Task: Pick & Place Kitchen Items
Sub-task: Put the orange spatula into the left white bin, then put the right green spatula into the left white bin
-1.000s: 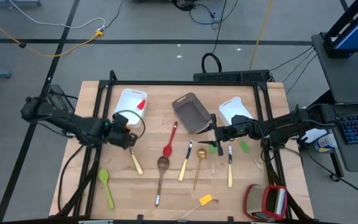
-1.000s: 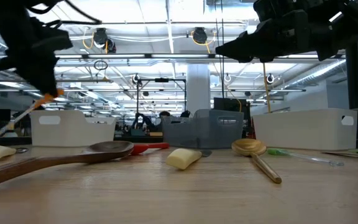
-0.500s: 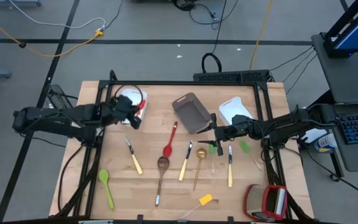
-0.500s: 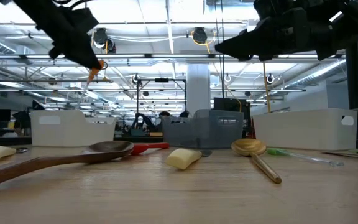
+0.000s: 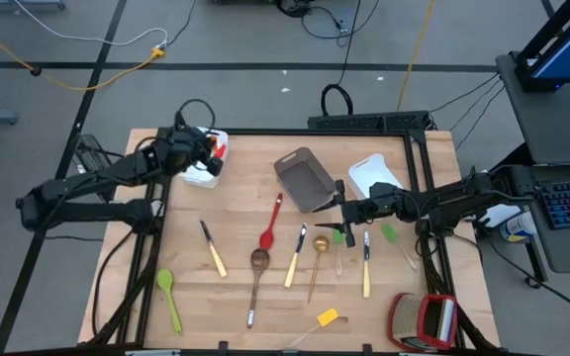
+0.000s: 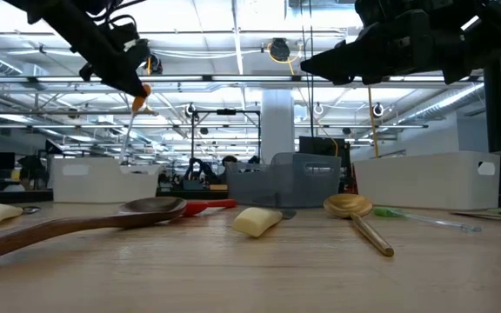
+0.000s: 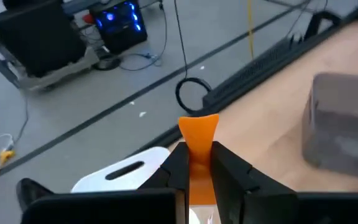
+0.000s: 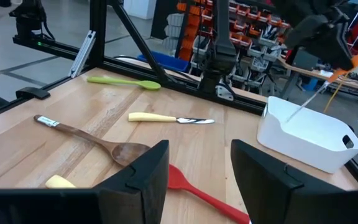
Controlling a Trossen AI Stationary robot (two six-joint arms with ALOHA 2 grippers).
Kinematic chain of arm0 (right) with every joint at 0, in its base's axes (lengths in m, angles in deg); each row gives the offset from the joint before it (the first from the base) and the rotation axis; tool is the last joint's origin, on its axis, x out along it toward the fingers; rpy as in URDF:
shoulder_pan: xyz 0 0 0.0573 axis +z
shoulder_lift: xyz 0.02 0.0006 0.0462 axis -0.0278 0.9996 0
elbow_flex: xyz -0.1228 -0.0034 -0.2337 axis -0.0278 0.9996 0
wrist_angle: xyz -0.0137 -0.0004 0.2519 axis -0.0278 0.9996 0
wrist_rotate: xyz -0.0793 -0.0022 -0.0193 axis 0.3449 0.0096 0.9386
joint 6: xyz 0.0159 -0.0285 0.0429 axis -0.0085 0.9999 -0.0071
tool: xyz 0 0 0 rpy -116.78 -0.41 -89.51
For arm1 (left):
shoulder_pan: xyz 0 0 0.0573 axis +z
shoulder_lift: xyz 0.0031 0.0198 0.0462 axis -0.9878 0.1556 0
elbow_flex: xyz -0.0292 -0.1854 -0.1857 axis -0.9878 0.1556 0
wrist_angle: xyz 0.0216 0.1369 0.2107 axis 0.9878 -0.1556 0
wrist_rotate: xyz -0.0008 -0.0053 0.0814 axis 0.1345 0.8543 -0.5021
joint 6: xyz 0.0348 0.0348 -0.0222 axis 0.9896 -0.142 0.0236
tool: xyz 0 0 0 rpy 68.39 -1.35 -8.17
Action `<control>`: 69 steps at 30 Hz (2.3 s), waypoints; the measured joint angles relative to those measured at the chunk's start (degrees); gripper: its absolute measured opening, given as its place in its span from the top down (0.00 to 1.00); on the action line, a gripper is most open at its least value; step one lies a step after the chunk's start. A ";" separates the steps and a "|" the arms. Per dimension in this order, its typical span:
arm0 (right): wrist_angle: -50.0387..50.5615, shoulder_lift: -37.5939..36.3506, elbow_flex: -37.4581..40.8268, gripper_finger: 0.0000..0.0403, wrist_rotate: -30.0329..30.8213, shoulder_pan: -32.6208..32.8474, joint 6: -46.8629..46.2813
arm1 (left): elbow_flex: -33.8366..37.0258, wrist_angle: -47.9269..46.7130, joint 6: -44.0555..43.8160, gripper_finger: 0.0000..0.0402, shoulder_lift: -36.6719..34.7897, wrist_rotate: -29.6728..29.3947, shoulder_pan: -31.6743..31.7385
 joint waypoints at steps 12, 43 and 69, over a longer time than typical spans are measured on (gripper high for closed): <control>-2.55 0.00 0.00 0.59 0.02 -0.02 0.14 | 0.00 5.15 10.84 0.91 0.01 2.34 6.87; -1.99 0.00 0.00 0.59 0.00 -0.02 0.04 | 0.00 -4.96 1.46 0.90 33.39 7.12 16.60; -1.24 0.00 0.00 0.59 0.00 -0.01 0.07 | 0.02 -3.93 1.47 0.66 33.69 8.73 16.49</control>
